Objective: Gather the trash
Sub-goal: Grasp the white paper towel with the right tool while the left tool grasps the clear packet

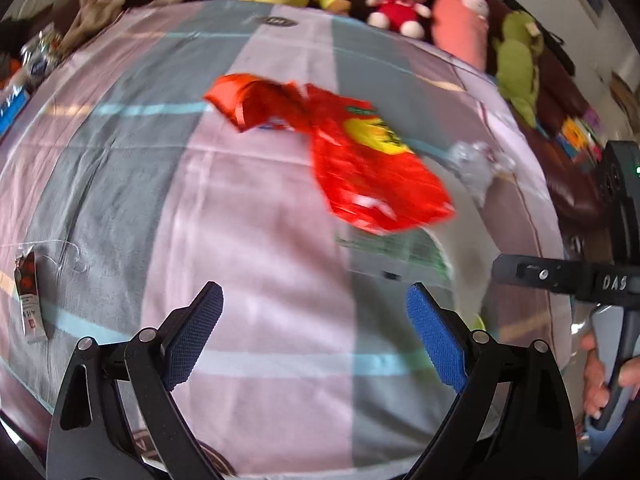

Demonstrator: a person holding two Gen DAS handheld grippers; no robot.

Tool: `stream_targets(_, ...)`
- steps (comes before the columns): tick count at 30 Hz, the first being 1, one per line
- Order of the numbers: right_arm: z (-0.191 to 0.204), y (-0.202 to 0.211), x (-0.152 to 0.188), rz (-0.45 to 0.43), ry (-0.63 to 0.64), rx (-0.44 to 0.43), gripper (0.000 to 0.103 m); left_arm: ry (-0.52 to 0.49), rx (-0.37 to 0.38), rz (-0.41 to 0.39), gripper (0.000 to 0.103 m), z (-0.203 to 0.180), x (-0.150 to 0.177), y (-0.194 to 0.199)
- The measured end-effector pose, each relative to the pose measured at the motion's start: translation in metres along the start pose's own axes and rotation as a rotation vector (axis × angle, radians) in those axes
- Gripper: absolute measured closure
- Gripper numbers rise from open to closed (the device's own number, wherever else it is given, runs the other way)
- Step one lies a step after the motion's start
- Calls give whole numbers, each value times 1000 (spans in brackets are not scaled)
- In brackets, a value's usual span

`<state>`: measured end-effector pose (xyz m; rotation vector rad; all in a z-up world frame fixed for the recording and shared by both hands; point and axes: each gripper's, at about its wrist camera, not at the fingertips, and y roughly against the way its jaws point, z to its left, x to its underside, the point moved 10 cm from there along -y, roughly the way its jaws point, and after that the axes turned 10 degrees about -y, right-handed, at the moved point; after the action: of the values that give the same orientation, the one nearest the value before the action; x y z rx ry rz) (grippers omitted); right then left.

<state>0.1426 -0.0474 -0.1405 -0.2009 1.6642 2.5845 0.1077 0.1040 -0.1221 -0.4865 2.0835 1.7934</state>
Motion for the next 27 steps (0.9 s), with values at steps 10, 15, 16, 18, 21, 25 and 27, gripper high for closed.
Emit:
stream_targets(10,10,-33,-28,-54,136,114,11,-94,79,38,10,-12,-14,-33)
stream_targets(15,14,-40,-24,-96,235,195,12,-95,82,23,10,-6,-20,-35)
stream_targets(16,16,-41,-20,-113,273,223,13,-94,83,22,10,-5,-20,-35)
stream_targets(18,18,-37,-16,-130,303,237,36,-94,78,22,10,-5,-20,-35)
stream_targets(21,18,-29,-12,-109,276,188,78,-96,83,25,10,-9,-19,-35)
stream_targets(25,9,-17,-10,-82,169,104,90,-111,106,24,10,-21,-18,-32)
stream_targets(27,4,-9,-8,-96,139,90,91,-106,137,22,10,-31,-18,-32)
